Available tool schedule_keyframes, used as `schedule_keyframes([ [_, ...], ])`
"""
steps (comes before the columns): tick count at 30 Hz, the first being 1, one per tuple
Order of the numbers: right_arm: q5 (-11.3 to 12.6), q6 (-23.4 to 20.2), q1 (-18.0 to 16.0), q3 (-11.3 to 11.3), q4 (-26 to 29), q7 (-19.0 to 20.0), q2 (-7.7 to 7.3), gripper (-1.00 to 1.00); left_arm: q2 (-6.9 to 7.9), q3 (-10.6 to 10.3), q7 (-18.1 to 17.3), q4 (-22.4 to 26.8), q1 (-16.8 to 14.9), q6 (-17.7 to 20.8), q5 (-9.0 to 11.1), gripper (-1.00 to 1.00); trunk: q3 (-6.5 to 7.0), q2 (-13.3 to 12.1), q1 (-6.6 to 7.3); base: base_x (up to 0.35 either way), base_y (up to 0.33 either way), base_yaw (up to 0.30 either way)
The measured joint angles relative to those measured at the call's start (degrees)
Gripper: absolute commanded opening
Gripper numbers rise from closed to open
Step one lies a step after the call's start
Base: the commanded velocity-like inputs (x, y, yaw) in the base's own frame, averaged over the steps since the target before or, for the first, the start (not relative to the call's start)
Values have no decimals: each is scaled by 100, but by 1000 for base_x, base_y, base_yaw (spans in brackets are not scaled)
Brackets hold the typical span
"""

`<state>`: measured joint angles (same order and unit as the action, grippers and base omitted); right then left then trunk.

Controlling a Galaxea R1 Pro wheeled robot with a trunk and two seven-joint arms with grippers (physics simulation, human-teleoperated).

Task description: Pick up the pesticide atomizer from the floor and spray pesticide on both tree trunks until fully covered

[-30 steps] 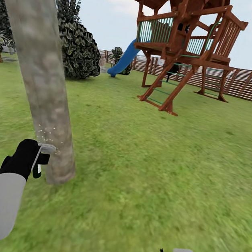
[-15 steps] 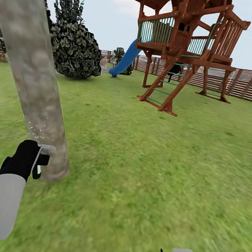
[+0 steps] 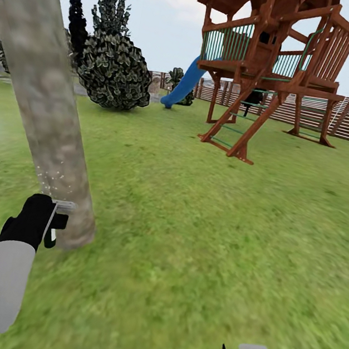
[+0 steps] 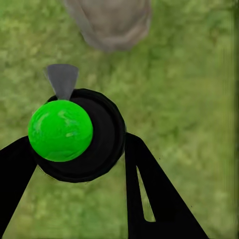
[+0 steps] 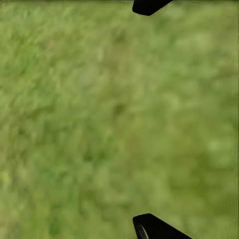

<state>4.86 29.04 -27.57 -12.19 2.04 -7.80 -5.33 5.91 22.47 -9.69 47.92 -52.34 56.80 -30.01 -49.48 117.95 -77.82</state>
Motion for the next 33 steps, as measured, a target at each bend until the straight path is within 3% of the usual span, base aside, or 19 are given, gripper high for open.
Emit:
schedule_keyframes([
  [8, -6, 0, 0, -5, -1, 1, 4, 100, -1, 0, 1, 0, 0, 1, 2, -100, 0, 0, 0, 290, -133, 20],
  [17, -8, 0, -1, -5, -2, 1, 7, 100, 9, 0, 7, 2, 1, 2, -2, -100, 0, 0, 0, 288, -141, 262],
  [24, -8, 1, -2, -5, -3, 1, 7, 100, 34, 7, 8, 10, 2, 0, -4, -100, 0, 0, -3, 52, -256, 258],
  [33, -8, 1, 0, 4, -8, 0, -8, 100, 32, 4, 9, 9, 0, -1, -12, -100, 0, 0, 0, 187, -214, 15],
])
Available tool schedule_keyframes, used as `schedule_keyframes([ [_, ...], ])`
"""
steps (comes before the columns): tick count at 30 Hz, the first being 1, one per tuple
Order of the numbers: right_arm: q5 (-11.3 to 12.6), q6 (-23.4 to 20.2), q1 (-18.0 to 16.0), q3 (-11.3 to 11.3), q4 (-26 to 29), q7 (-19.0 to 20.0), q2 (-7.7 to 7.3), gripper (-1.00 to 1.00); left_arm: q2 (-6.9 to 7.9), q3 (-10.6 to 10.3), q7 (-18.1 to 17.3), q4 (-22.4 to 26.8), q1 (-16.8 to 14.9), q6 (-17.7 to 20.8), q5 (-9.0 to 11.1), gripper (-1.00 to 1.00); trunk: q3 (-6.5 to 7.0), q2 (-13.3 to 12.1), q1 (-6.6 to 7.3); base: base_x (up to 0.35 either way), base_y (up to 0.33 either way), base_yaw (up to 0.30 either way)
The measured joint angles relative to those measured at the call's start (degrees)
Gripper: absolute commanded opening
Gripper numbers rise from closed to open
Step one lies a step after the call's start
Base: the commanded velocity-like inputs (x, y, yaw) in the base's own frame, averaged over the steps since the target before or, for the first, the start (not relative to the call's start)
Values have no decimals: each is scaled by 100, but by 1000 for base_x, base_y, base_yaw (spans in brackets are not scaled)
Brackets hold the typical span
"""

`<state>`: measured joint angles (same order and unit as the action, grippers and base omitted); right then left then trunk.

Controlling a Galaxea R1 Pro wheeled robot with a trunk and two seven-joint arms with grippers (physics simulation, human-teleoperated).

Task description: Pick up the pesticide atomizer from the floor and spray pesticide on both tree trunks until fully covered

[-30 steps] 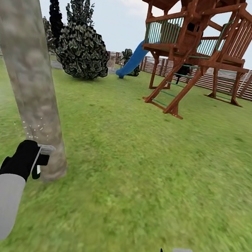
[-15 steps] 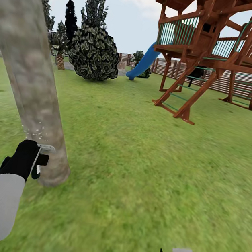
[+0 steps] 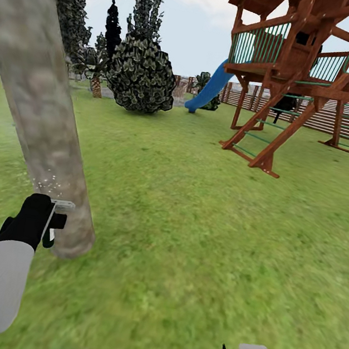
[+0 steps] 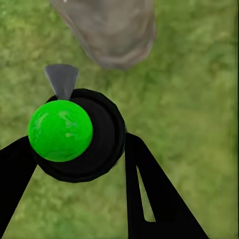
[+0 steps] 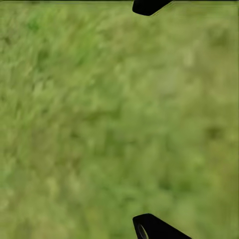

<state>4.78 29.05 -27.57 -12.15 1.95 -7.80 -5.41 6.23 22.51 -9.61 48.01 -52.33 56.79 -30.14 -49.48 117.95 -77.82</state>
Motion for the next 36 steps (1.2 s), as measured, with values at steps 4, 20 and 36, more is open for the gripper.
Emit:
schedule_keyframes([
  [4, -1, 0, 0, -4, 6, 0, 5, 100, 208, 64, -7, -4, 34, -11, -47, -100, 0, 0, 0, 199, -215, 1],
  [20, 0, 0, -2, -9, 0, 1, 15, 100, 146, 68, -6, -66, 798, -535, 36, -100, -1, 0, -1, 202, -215, 254],
  [36, -11, 6, -1, 0, -2, 8, -3, 100, -63, 729, -9, -971, 1080, -1961, 116, -100, 0, 0, -1, 208, -202, 87],
])
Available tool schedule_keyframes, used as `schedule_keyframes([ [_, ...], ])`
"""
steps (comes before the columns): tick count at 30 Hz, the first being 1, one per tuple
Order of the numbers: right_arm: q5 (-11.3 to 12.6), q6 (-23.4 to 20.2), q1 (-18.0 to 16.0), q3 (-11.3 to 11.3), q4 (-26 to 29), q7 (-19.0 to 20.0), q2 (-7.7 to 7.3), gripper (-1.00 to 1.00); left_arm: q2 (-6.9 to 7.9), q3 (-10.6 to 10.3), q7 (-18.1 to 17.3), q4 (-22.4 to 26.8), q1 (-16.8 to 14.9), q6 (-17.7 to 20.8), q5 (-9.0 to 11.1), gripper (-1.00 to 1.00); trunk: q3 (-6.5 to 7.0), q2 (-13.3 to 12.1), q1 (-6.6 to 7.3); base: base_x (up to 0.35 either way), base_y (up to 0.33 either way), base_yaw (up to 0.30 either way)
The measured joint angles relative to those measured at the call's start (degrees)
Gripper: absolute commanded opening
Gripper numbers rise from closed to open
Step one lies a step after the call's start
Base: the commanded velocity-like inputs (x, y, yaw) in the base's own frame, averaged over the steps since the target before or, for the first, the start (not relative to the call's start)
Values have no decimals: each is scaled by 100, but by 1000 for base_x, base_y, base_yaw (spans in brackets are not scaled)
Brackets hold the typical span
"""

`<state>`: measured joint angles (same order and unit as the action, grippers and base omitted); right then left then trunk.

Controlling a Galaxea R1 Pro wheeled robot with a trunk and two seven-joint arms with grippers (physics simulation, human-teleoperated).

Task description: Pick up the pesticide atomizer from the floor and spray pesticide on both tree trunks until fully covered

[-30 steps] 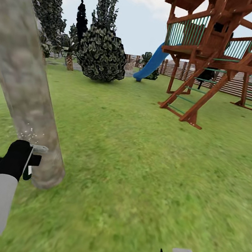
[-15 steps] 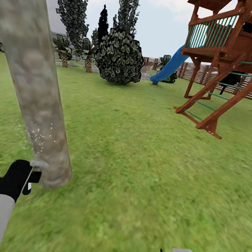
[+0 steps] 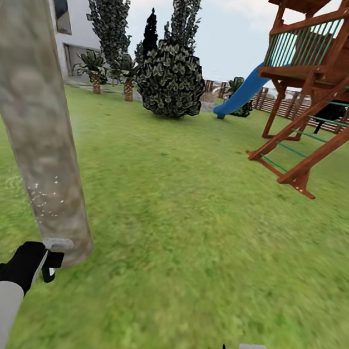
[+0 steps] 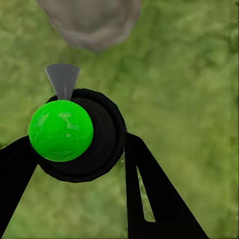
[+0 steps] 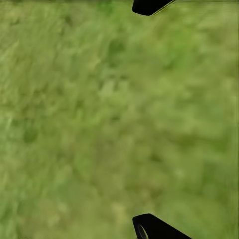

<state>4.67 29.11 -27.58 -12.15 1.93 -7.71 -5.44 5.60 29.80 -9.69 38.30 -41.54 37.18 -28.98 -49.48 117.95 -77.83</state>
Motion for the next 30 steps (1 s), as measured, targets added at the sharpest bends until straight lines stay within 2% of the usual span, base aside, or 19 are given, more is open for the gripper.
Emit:
schedule_keyframes([
  [3, -4, -2, 0, 0, -5, 2, 0, 100, -107, -18, 2, 48, -1, -7, -62, -100, 0, 0, 1, 178, -237, 271],
  [14, -5, 3, 0, -1, -9, -7, -9, 100, -114, -35, 11, 65, 2, -24, -89, -100, 0, 0, 1, 245, -221, 277],
  [18, -5, -2, -1, -9, -7, -8, -1, 100, -123, -41, 68, 73, 1, -20, -115, -100, 0, 0, -1, 45, -279, 277],
  [21, -2, -1, -1, -7, -2, -11, 0, 100, -126, -42, 407, 32, 3, 10, -74, -100, 0, 0, -1, 2, -286, 277],
  [25, -3, -4, -1, -5, -3, -16, 0, 100, -261, -35, 444, 38, 2, -1, -59, -100, 0, 0, -1, 0, -286, 277],
  [30, -5, -4, -1, -7, -3, -16, 0, 100, -254, -42, 452, 54, 1, -6, -70, -100, 0, 0, 0, 90, -277, 277],
])
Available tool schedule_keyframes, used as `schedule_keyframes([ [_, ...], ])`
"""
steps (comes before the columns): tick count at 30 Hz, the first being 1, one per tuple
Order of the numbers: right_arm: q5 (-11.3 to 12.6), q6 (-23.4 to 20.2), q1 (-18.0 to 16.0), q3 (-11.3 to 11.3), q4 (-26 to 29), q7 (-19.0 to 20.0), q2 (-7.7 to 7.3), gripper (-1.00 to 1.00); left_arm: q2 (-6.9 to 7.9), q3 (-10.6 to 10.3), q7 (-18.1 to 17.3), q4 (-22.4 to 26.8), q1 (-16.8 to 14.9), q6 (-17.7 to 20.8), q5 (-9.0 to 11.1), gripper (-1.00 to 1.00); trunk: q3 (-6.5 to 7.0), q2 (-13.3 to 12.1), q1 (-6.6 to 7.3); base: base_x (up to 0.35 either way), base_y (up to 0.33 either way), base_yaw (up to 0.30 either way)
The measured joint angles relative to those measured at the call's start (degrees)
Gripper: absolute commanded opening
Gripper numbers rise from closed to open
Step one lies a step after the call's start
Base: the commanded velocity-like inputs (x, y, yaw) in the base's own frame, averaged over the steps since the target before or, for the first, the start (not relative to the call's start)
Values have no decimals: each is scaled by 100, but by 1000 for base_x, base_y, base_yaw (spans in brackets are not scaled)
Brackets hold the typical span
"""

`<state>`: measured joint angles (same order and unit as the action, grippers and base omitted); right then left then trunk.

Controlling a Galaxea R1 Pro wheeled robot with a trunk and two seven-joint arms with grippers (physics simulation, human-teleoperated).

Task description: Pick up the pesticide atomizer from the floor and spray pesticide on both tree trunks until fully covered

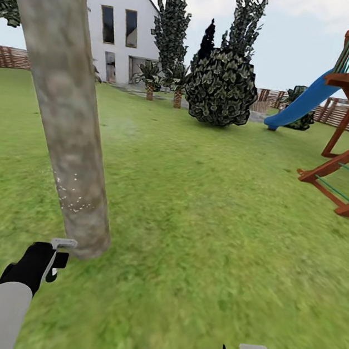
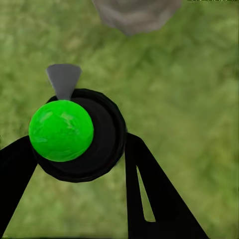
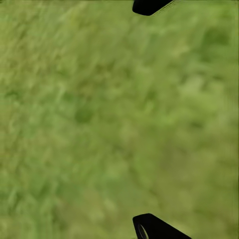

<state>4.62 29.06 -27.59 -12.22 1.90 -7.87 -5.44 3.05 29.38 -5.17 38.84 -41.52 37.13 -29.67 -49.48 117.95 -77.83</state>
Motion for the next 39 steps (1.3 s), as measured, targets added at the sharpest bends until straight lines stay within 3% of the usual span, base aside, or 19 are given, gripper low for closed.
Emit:
schedule_keyframes([
  [12, 1, -3, 1, 5, -3, 1, 0, 100, -28, 51, -36, 48, -10, 57, 40, -100, 0, 0, -1, 68, -55, 277],
  [16, 0, -2, 1, -2, -1, 1, 3, 100, -148, 56, -32, 248, -8, 52, 39, -100, 0, 0, 2, 298, -7, 271],
  [29, 3, -1, 0, -3, 3, 0, 22, 100, -163, 63, -39, 256, -7, 58, 42, -100, -6, 0, 1, 285, -151, 253],
  [32, 8, 2, 1, 3, 4, -9, 12, 100, -332, 20, -43, 307, -13, 67, 51, -100, -11, 0, -1, 34, -274, 66],
  [35, 8, 0, 1, 7, 3, -11, -25, 100, -515, -2, -51, 857, -18, 324, 17, -100, -12, 0, -3, -128, -256, 7],
  [39, 8, 1, 2, 7, -1, -11, -41, 100, -518, -226, -63, 1200, -22, 680, 28, -100, -12, 0, -3, -177, -245, 0],
])
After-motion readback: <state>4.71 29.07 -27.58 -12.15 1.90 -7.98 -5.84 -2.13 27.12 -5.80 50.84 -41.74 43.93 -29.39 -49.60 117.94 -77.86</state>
